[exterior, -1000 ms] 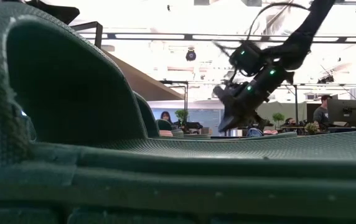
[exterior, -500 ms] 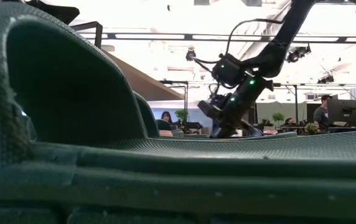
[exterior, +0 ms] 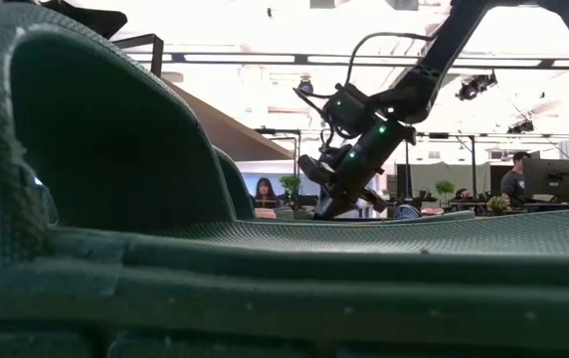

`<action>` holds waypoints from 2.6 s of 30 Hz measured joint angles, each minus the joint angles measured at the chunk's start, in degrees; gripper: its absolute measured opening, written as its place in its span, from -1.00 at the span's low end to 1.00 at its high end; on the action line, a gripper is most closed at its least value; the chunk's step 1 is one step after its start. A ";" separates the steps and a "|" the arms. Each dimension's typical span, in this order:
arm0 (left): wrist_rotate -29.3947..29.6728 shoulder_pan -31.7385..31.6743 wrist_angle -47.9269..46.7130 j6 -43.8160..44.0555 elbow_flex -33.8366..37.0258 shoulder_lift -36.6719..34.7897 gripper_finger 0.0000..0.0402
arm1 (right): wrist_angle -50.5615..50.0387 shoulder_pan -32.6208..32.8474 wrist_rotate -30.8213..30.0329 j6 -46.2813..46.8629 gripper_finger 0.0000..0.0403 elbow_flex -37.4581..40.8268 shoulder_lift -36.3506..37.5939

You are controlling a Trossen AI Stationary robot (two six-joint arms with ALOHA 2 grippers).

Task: Pick and place slides into the shelf
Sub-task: Put the green slide under the shelf, then adjust the slides under the shelf

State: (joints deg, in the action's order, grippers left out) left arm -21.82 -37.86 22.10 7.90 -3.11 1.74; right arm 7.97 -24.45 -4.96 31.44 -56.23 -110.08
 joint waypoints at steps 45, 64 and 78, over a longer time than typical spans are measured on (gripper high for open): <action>0.54 -0.01 -1.76 -0.15 0.02 0.02 -1.00 | -7.23 13.45 4.67 -2.89 -1.00 2.63 15.89; 0.31 0.02 -2.64 -0.13 0.02 0.01 -1.00 | 15.89 25.55 -7.43 3.50 -1.00 8.33 2.29; 0.39 -0.01 -2.64 0.02 0.02 -0.01 -1.00 | 20.98 19.84 -5.54 3.21 -1.00 8.18 -0.59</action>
State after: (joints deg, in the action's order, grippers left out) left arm -21.43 -37.87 19.46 7.92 -3.09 1.74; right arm 28.95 -4.61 -10.50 34.65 -48.05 -110.67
